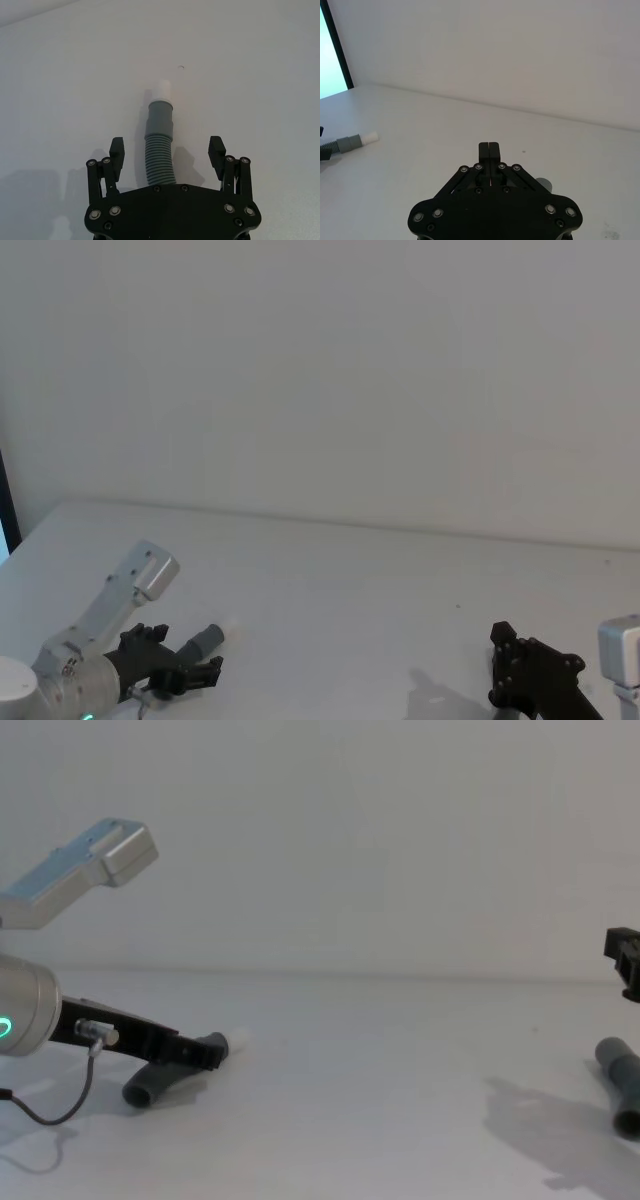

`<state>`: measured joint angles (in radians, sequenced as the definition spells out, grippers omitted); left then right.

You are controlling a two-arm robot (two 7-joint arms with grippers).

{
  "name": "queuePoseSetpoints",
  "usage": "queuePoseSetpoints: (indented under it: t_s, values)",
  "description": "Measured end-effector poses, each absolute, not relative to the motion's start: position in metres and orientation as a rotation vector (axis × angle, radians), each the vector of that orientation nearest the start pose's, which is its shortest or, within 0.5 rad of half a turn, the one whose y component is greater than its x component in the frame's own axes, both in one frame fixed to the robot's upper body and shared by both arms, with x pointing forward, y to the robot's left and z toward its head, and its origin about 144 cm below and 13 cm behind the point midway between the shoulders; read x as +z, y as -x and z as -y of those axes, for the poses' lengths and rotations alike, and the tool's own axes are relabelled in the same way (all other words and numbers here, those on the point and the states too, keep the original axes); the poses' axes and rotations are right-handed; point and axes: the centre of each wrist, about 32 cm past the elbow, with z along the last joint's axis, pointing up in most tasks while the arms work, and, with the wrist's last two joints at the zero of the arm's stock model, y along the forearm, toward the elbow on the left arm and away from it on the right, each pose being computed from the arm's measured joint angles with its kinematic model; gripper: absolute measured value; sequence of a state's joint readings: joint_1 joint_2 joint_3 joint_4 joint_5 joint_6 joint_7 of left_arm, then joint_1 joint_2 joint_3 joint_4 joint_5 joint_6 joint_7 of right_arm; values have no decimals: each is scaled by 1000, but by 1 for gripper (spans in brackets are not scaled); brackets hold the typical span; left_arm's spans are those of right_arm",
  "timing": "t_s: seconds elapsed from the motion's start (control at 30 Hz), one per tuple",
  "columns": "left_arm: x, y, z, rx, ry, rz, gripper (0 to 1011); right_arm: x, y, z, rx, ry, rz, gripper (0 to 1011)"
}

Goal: Use both hands to pick up one end of the pipe from the table, align the ends, and insert them.

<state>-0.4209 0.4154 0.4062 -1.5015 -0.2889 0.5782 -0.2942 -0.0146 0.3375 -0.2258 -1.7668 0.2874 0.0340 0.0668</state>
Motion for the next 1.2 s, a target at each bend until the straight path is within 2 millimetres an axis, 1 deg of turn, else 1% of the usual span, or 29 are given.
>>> queuePoseSetpoints:
  t_s: [1.2]
  values:
    - [1243,-547,-240,1005,-470,-118,1001,1189,-443,237,-1229,-26,75,0]
